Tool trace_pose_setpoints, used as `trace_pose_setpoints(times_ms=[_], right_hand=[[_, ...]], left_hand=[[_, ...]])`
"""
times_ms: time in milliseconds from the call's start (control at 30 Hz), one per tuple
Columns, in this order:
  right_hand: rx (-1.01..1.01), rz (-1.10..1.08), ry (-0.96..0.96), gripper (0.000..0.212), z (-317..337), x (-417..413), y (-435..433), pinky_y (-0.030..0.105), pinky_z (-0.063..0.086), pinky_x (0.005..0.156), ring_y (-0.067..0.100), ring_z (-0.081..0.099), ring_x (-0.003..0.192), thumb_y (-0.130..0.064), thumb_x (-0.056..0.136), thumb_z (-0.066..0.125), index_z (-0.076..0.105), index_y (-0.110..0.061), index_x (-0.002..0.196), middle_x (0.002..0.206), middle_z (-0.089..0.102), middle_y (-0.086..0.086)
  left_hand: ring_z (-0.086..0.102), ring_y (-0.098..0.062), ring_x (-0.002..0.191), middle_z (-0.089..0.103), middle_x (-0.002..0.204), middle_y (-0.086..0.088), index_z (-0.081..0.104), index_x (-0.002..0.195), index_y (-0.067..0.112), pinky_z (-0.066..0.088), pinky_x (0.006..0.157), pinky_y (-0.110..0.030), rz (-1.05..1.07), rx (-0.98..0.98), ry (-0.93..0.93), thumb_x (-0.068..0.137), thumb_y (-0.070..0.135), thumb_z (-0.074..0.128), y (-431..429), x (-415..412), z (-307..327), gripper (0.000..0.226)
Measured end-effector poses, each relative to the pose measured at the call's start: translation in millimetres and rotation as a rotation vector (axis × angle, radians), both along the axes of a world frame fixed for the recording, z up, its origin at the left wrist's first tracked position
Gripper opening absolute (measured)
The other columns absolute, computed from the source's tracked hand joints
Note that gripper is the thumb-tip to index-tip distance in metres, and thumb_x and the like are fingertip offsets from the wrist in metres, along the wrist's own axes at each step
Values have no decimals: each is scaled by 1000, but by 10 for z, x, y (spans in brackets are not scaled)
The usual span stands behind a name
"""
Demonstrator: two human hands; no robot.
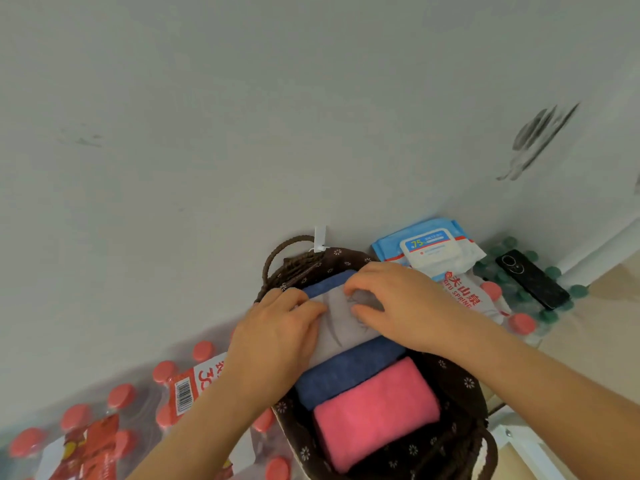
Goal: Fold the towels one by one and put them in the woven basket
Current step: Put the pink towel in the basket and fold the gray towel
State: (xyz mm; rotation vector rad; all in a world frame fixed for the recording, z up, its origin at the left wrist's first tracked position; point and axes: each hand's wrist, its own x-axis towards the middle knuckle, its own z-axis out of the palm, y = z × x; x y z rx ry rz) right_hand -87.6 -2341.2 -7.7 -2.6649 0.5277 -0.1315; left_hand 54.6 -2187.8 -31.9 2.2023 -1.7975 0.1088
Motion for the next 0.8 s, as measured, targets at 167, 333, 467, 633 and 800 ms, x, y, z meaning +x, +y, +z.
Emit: trace_pose_setpoints(times_ms=[167,333,467,633,800], right_hand=[[67,-129,-74,28,150,-136,69,33,44,90,13,57,99,-34,82,51,69,-25,101,105,66,-8],[85,-263,-87,28,248,-225,226,28,45,92,9,59,99,-33,81,53,71,-23,100,105,68,-9],[98,-410,-171,15,425,-338,393,20,44,87,0,59,96,-22,86,64,72,-26,98,101,68,-15],[274,-659,-339,15,726,-660,800,15,47,82,-2,64,85,-19,87,65,70,-33,89,86,70,-21],[317,-878,-442,16,780,-1221,1435,14,50,75,-5,66,81,-21,87,66,73,-34,93,86,71,-22]], left_hand=[[57,-19,75,63,89,2,70,90,17,51,58,-35,-118,-102,21,85,23,44,50,20,180,27],[58,-18,75,64,91,2,72,91,17,52,59,-34,-217,-108,23,84,22,45,162,63,243,28],[58,-15,77,65,89,6,71,94,19,53,59,-32,-276,-142,130,85,24,45,262,77,359,28],[54,-3,67,66,71,13,69,93,29,43,58,-19,-397,-120,297,83,29,44,342,-174,615,28],[57,-10,76,65,83,10,62,107,35,49,67,-34,-658,-21,384,91,37,36,426,-708,782,30]])
